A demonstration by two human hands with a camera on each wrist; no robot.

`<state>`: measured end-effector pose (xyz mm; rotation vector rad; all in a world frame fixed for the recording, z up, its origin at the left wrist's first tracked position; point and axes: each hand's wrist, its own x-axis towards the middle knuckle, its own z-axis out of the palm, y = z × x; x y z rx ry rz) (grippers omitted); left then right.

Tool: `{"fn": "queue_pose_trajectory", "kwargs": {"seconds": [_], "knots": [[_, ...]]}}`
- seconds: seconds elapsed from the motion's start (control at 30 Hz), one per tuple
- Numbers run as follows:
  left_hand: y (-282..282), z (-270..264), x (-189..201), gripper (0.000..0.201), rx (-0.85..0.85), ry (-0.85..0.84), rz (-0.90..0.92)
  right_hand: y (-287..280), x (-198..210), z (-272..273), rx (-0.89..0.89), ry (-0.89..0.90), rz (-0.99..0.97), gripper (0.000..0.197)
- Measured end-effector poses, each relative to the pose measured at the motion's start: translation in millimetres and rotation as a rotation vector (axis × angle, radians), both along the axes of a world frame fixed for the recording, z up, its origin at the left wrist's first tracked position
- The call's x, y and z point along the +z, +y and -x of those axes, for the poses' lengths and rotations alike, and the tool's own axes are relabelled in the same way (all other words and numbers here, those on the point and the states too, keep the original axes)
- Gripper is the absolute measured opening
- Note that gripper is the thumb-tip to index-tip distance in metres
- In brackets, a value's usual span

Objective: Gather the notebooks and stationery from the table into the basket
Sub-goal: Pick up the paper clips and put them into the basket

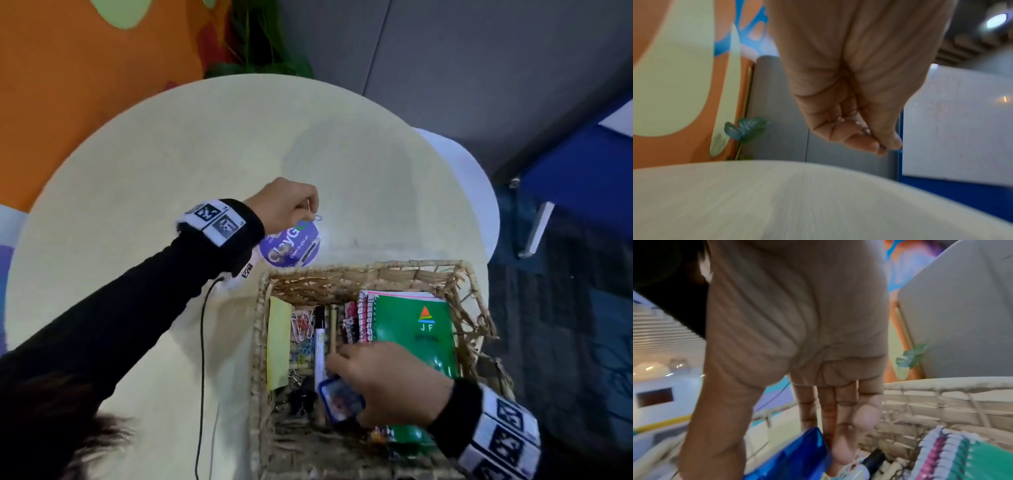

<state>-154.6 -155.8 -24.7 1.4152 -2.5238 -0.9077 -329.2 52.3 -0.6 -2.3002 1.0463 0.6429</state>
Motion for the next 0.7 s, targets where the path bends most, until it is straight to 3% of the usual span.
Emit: {"fn": "queue_pose_trajectory", "kwargs": {"seconds": [0.13, 0.27, 0.47, 0.6, 0.7], "knots": [[39.9, -7.8, 52.0, 0.016, 0.069, -0.008, 0.083, 16.3, -5.7, -19.5, 0.134, 0.166, 0.022, 0.032], [97.3, -9.4, 71.7, 0.018, 0.101, -0.096, 0.067, 31.4, -23.6, -27.8, 0.199, 0.248, 0.065, 0.029], [157.1, 16.4, 47.7, 0.022, 0.208, -0.267, -0.08, 36.0, -30.9, -27.5, 0.262, 0.314, 0.15, 0.033], [158.5, 41.9, 19.7, 0.019, 0.229, -0.447, -0.13, 32.9, -8.6, -9.4, 0.081, 0.145, 0.176, 0.049], [151.5, 55.9, 6.3, 0.016, 0.237, -0.561, -0.144, 33.9, 12.4, 14.7, -0.057, 0.064, 0.227, 0.049]]}}
